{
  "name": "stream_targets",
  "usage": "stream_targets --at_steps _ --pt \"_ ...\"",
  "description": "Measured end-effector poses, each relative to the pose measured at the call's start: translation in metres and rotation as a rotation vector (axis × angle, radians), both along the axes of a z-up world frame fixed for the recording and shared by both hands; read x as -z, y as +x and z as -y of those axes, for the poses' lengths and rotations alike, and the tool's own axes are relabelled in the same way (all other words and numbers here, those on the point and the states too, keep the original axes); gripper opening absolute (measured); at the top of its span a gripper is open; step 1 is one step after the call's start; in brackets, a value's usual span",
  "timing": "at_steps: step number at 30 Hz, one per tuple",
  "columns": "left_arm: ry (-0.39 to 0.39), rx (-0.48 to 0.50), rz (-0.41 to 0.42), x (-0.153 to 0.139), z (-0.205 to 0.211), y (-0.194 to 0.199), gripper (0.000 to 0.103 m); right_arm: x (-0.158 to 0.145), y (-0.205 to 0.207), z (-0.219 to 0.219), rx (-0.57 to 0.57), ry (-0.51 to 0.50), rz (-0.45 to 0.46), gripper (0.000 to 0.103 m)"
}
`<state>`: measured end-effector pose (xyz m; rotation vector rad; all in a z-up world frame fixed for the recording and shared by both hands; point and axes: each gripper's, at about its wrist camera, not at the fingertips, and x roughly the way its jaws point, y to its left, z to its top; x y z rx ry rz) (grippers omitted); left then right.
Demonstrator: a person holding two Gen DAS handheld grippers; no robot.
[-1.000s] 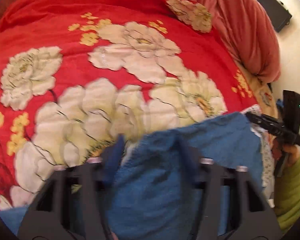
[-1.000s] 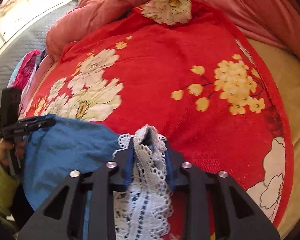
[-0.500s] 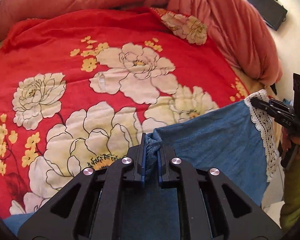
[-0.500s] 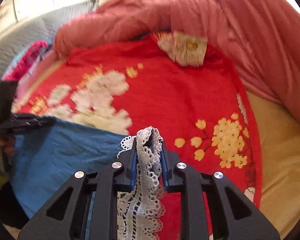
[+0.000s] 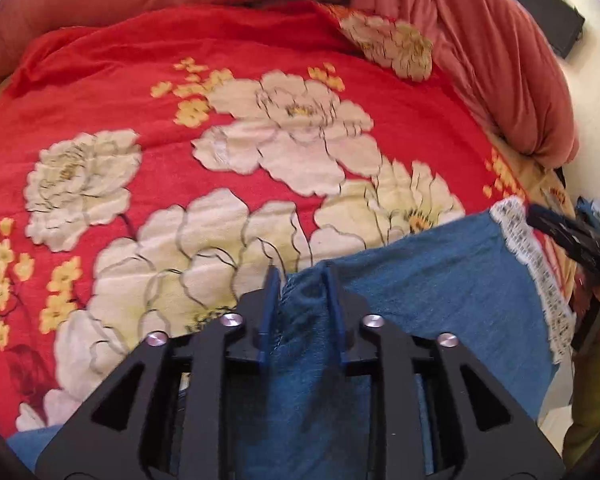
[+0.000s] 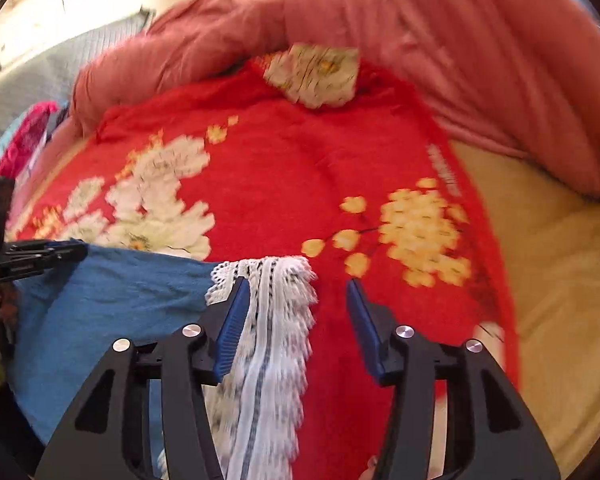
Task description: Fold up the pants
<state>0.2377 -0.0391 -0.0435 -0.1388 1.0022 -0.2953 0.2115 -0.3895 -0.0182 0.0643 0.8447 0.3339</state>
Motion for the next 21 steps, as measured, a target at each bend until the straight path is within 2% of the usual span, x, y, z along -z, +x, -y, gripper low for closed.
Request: stream_targets --at_steps 4,11,15,17,21 --pt "-0.024 -0.019 0.058 -0.025 -0.012 -0.011 0.026 -0.013 -0.050 0.023 0.037 0.097 0.027 0.053" --pt "0.002 -0.025 0.132 -0.050 -0.016 -0.053 0.028 -0.004 -0.127 0.033 0.091 0.199 -0.004 0.053" --pt "-0.002 0.000 0.152 -0.057 -0.004 -0.081 0.036 0.009 -0.144 0.025 0.096 0.232 -0.056 0.052" --pt "0.032 0.031 0.175 -0.058 0.008 -0.099 0.036 0.013 -0.148 0.024 0.110 0.238 -0.062 0.052" --pt "0.025 0.048 0.153 -0.043 0.020 -0.134 0.036 0.018 -0.148 0.027 0.130 0.237 -0.074 0.053"
